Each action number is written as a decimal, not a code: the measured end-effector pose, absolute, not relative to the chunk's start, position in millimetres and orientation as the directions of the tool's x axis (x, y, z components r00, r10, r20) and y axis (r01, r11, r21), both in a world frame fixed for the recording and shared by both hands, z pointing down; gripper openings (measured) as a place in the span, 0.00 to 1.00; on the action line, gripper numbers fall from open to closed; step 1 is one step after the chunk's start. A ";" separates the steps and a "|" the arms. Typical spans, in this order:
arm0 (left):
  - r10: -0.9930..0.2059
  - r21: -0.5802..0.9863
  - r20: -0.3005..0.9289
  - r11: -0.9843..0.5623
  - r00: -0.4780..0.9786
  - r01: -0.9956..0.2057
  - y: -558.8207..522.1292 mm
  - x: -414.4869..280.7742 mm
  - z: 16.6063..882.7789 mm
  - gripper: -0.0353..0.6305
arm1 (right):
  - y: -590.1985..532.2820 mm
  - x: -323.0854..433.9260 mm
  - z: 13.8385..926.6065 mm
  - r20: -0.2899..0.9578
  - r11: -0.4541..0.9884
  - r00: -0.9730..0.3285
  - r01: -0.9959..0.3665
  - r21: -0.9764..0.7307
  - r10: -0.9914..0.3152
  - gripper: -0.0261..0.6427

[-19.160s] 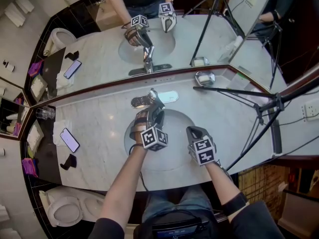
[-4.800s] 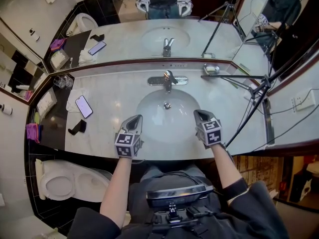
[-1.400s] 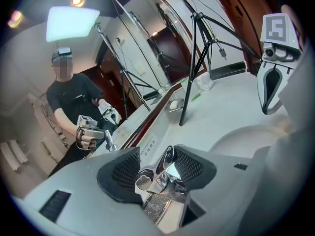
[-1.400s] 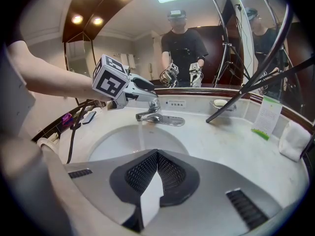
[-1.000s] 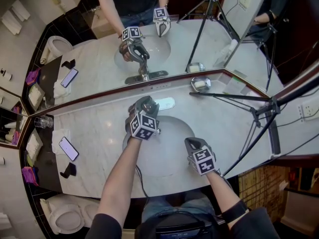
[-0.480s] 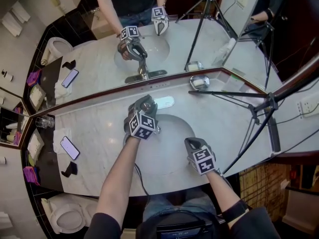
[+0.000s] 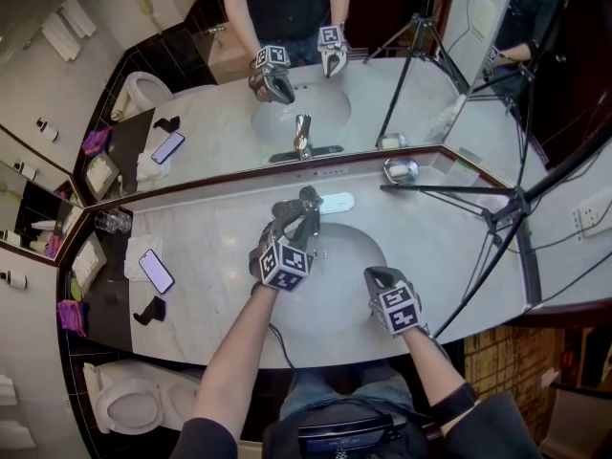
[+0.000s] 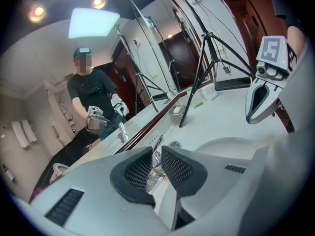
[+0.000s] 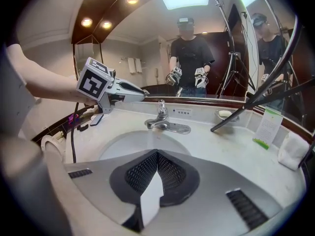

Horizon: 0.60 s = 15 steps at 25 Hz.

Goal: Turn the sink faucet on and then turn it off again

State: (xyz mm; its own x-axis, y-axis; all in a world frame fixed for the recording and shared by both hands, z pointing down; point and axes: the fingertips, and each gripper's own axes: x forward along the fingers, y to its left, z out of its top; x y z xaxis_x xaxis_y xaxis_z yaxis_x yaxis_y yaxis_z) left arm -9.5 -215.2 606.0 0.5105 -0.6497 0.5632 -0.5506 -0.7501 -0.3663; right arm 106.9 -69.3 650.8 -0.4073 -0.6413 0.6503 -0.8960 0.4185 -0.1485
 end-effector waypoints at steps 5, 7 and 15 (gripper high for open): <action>-0.705 -0.284 0.515 -0.677 0.488 -0.679 -188.0 -45.0 577.9 0.06 | -72.5 105.6 634.7 0.625 0.429 -0.407 -0.895 -0.126 -0.666 0.06; -0.718 -0.244 0.498 -0.653 0.486 -0.717 -173.5 -58.6 569.0 0.06 | -70.4 106.9 630.1 0.619 0.430 -0.404 -0.895 -0.118 -0.673 0.06; -0.741 -0.034 0.470 -0.559 0.481 -0.828 -125.8 -115.3 551.2 0.06 | -65.9 105.1 613.0 0.611 0.429 -0.390 -0.899 -0.090 -0.689 0.06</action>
